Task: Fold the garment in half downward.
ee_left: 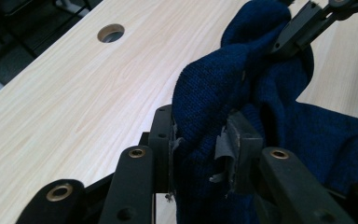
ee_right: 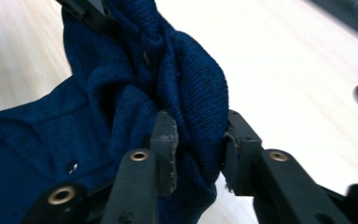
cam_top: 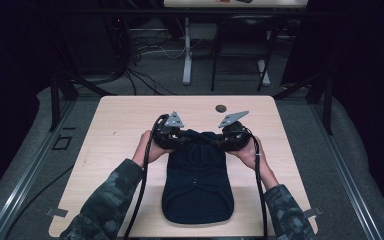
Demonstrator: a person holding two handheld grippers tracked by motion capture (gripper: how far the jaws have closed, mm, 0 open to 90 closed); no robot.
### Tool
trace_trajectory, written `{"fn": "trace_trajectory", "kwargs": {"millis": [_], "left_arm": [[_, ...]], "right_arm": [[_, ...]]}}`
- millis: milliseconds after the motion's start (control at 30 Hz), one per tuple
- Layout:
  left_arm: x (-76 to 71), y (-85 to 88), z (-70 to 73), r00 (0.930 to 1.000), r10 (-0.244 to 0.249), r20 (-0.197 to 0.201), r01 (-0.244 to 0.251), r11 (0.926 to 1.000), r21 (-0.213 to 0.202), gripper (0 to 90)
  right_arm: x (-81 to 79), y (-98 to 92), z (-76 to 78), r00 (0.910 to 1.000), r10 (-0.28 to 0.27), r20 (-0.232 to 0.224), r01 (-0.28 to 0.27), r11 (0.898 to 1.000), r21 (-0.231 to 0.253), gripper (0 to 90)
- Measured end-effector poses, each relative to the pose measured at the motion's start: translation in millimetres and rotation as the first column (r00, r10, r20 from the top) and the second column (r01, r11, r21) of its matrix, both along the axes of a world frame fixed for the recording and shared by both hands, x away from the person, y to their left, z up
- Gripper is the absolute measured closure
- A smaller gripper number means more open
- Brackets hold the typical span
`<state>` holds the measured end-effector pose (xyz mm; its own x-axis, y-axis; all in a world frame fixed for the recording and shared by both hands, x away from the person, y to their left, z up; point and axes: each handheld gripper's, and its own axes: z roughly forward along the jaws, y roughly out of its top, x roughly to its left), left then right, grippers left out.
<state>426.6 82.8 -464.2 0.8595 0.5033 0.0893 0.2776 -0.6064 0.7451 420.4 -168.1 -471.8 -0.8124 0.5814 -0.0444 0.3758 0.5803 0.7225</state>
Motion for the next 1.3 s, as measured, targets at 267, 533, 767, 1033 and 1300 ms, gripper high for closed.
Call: {"fn": "trace_trajectory", "kwargs": {"millis": [267,533,767,1033,1300], "left_arm": [[3.6,1.6,-6.2,0.9955,0.037,-0.087,-0.038,0.9993,-0.003,45.5],[-3.7,3.5,-12.8,0.9980,0.024,-0.058,-0.025,0.9997,-0.005,58.2],[-9.4,1.6,-9.5,0.9997,0.019,0.015,-0.019,0.9998,0.010,64.3],[-15.9,1.4,2.1,0.9931,0.027,0.114,-0.027,0.9996,0.001,66.6],[-25.9,-2.8,13.9,0.9628,0.042,0.267,-0.045,0.9989,0.007,67.6]], "right_arm": [[-9.6,7.3,1.5,0.9903,0.007,0.138,-0.006,1.000,-0.011,74.3],[-12.2,8.5,3.6,0.9882,0.029,0.150,-0.028,1.000,-0.008,74.0],[-11.5,5.7,3.8,0.9907,0.037,0.131,-0.034,0.999,-0.029,72.8],[-18.6,4.9,11.9,0.9779,0.024,0.208,-0.019,0.999,-0.027,73.0],[-21.4,3.6,25.5,0.9693,0.004,0.246,-0.001,1.000,-0.014,72.3]]}}
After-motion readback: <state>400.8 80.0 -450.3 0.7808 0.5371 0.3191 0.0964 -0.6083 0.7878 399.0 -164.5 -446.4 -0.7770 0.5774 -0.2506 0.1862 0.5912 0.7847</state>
